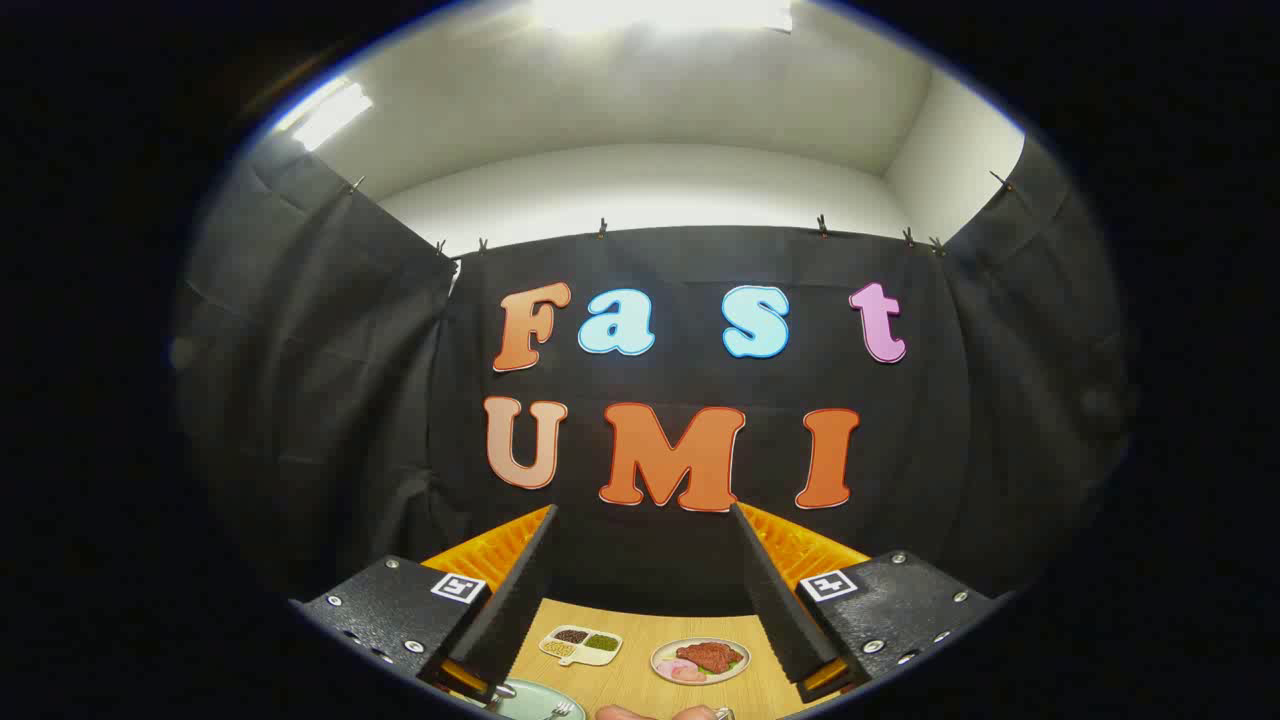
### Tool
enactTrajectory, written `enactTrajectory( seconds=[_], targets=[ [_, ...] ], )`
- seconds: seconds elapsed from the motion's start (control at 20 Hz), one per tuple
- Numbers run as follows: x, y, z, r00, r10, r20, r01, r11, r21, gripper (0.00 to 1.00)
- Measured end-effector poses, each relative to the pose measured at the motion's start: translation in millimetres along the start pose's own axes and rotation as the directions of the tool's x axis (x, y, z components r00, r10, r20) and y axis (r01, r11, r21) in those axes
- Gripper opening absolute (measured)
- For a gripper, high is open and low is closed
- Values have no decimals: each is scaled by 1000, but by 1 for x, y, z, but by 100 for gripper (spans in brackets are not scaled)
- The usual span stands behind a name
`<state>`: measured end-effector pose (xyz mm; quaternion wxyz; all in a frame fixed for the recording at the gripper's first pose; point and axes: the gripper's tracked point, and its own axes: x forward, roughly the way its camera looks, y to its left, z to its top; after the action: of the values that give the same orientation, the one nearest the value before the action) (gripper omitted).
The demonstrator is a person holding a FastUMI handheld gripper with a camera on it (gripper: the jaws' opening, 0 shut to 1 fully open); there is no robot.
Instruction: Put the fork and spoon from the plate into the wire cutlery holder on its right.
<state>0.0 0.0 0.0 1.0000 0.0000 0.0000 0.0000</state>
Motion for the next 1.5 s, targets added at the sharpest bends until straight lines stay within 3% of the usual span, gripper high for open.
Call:
enactTrajectory(
  seconds=[0.6,0.8,1.0,1.15,1.25,1.35,1.5],
  targets=[
    [7,2,4,1000,-7,14,7,1000,-10,98],
    [11,2,-20,998,-18,-61,18,1000,-15,98],
    [12,23,-66,978,29,-208,-29,1000,5,98],
    [14,44,-113,938,60,-341,-61,998,9,98],
    [13,64,-149,893,98,-439,-94,995,33,98],
    [7,84,-185,831,145,-537,-122,989,79,98],
    [-5,101,-232,705,185,-684,-109,982,153,97]
  ],
)
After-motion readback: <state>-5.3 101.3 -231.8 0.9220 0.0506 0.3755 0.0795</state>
